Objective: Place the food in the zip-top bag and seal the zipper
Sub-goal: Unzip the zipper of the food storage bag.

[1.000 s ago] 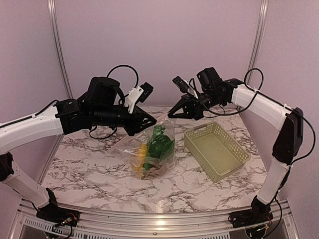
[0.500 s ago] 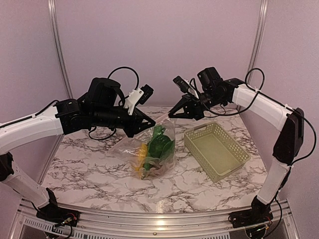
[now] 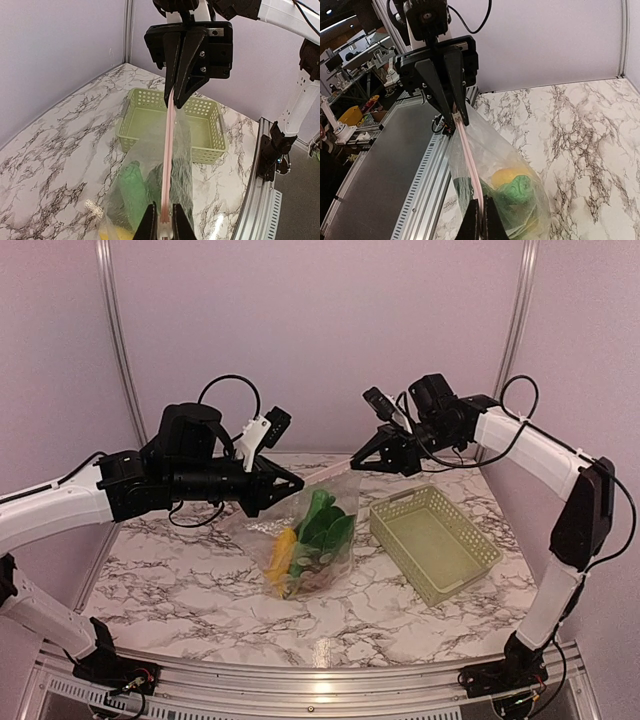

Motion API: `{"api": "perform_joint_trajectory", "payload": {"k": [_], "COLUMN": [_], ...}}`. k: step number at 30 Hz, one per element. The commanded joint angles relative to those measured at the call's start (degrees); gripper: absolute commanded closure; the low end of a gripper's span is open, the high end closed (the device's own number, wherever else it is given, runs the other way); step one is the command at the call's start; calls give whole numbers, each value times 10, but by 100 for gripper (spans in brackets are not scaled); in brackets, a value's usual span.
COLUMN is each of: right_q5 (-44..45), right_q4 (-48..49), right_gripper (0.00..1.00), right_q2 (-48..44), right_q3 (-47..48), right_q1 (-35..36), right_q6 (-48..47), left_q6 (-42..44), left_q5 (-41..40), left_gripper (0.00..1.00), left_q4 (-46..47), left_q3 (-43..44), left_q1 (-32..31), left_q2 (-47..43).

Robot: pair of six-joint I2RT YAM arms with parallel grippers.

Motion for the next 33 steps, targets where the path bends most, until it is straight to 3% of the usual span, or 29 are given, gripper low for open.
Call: {"api": "perform_joint_trajectory", "payload": {"k": [1, 23, 33], "right_q5": [20, 42, 44], "right_q4": [-14, -39, -34], "right_gripper": [100, 100, 100], "right_q2": [-37, -32, -29], "right_q3": [5, 3, 3], "right_q1": [-55, -93, -93], "right_q6": [-25, -51, -47], "left_q6": [-8, -18, -20], "left_q5": [-10, -73, -82], "left_gripper": [98, 95, 95], "left_q4": [-87, -175, -172], "left_q3": [-24, -116, -131], "left_q1": [10, 13, 13], "left_q2": [-49, -191, -202]}}
